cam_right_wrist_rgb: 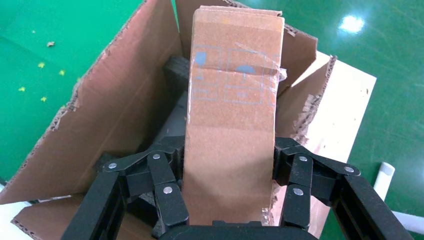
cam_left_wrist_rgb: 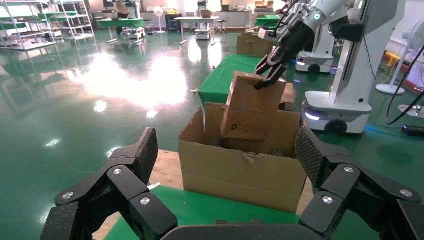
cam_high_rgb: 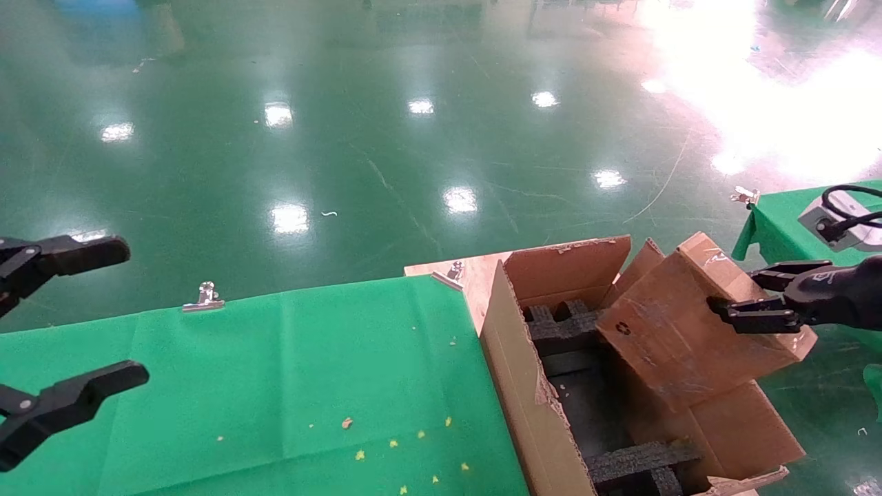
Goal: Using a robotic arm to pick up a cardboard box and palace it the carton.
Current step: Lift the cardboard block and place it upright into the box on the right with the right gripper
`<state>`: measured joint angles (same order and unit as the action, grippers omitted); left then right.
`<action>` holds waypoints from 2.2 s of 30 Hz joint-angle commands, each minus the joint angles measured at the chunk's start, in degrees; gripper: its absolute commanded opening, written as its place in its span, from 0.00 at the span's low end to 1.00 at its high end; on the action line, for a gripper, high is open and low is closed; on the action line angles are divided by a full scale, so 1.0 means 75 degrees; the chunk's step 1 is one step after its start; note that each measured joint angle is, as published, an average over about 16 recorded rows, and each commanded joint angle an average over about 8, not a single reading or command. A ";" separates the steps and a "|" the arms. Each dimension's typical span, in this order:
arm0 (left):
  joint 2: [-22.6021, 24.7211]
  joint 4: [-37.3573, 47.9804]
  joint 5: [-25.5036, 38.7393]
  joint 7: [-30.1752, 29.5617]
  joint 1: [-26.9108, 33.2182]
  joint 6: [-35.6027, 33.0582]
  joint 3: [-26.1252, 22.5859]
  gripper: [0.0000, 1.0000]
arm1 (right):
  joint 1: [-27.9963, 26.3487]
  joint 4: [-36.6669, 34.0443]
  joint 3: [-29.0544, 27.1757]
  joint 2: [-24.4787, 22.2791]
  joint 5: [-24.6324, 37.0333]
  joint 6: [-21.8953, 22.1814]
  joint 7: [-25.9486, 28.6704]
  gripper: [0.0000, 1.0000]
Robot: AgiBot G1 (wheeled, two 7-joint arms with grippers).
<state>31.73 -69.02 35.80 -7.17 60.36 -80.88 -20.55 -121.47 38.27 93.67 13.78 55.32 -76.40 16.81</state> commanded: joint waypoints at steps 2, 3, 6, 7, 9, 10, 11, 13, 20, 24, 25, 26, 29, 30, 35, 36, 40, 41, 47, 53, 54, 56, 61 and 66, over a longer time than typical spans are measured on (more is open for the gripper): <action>-0.0001 0.0001 -0.0001 0.0000 -0.0001 0.0001 0.0001 1.00 | 0.0127 0.0161 0.0013 -0.0155 -0.0144 0.0171 0.0084 0.00; -0.0001 0.0001 -0.0002 0.0000 -0.0001 0.0001 0.0001 1.00 | 0.0145 0.0186 0.0016 -0.0178 -0.0164 0.0196 0.0089 0.00; -0.0001 0.0001 -0.0001 0.0000 -0.0001 0.0001 0.0001 1.00 | 0.0115 0.0167 0.0004 -0.0133 -0.0137 0.0161 0.0080 0.00; -0.0001 0.0001 -0.0001 0.0000 -0.0001 0.0001 0.0001 1.00 | 0.0106 0.0156 0.0002 -0.0121 -0.0130 0.0150 0.0081 0.00; -0.0001 0.0001 -0.0001 0.0000 -0.0001 0.0001 0.0001 1.00 | 0.0097 0.0132 0.0000 -0.0102 -0.0126 0.0130 0.0104 0.00; -0.0001 0.0001 -0.0001 0.0000 -0.0001 0.0001 0.0001 1.00 | 0.0102 0.0117 0.0003 -0.0089 -0.0136 0.0123 0.0152 0.00; -0.0001 0.0001 -0.0001 0.0000 -0.0001 0.0001 0.0001 1.00 | 0.0111 0.0102 0.0012 -0.0071 -0.0135 0.0137 0.0215 0.00; -0.0001 0.0001 -0.0002 0.0000 -0.0001 0.0001 0.0001 1.00 | 0.0150 0.0093 0.0038 -0.0047 -0.0145 0.0231 0.0436 0.00; -0.0001 0.0001 -0.0002 0.0000 -0.0001 0.0001 0.0001 1.00 | 0.0275 0.0537 0.0229 0.0003 0.0124 0.1067 0.1963 0.00; -0.0001 0.0001 -0.0002 0.0000 -0.0001 0.0001 0.0001 1.00 | 0.0246 0.1202 0.0381 -0.0096 0.0596 0.1599 0.3011 0.00; -0.0001 0.0001 -0.0002 0.0000 -0.0001 0.0001 0.0001 1.00 | 0.0229 0.1374 0.0419 -0.0125 0.0733 0.1709 0.3272 0.00; -0.0001 0.0001 -0.0002 0.0000 -0.0001 0.0001 0.0001 1.00 | 0.0211 0.1540 0.0457 -0.0152 0.0877 0.1812 0.3529 0.00; -0.0001 0.0001 -0.0002 0.0000 -0.0001 0.0001 0.0001 1.00 | 0.0151 0.2027 0.0568 -0.0226 0.1345 0.2096 0.4295 0.00; -0.0001 0.0001 -0.0002 0.0000 -0.0001 0.0001 0.0001 1.00 | 0.0130 0.2178 0.0603 -0.0246 0.1510 0.2180 0.4535 0.00; -0.0001 0.0001 -0.0002 0.0000 -0.0001 0.0001 0.0001 1.00 | 0.0056 0.2888 0.0765 -0.0331 0.2329 0.2542 0.5603 0.00; -0.0001 0.0001 -0.0002 0.0000 -0.0001 0.0001 0.0001 1.00 | 0.0048 0.3016 0.0796 -0.0342 0.2492 0.2605 0.5787 0.00; -0.0001 0.0001 -0.0002 0.0000 -0.0001 0.0001 0.0001 1.00 | 0.0053 0.3468 0.0916 -0.0374 0.3058 0.2826 0.6418 0.00; -0.0001 0.0001 -0.0002 0.0000 -0.0001 0.0001 0.0001 1.00 | 0.0067 0.3561 0.0945 -0.0379 0.3168 0.2874 0.6555 0.00; -0.0001 0.0001 -0.0002 0.0000 -0.0001 0.0001 0.0001 1.00 | 0.0250 0.3939 0.1141 -0.0371 0.3618 0.3154 0.7218 0.00; -0.0001 0.0001 -0.0002 0.0000 -0.0001 0.0001 0.0001 1.00 | 0.0514 0.4065 0.1312 -0.0302 0.3752 0.3476 0.7536 0.00; -0.0001 0.0001 -0.0002 0.0000 -0.0001 0.0001 0.0001 1.00 | 0.0567 0.4069 0.1340 -0.0283 0.3752 0.3538 0.7564 0.00; -0.0001 0.0001 -0.0002 0.0000 -0.0001 0.0001 0.0001 1.00 | 0.0688 0.4053 0.1399 -0.0234 0.3744 0.3682 0.7602 0.00; -0.0001 0.0001 -0.0002 0.0000 -0.0001 0.0001 0.0001 1.00 | 0.1040 0.3893 0.1548 -0.0030 0.3664 0.4096 0.7620 0.00; -0.0001 0.0001 -0.0002 0.0000 -0.0001 0.0001 0.0001 1.00 | 0.1461 0.3578 0.1688 0.0276 0.3514 0.4537 0.7518 0.00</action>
<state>31.73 -69.01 35.78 -7.17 60.35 -80.88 -20.54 -110.41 64.82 106.25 16.04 81.50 -42.47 72.95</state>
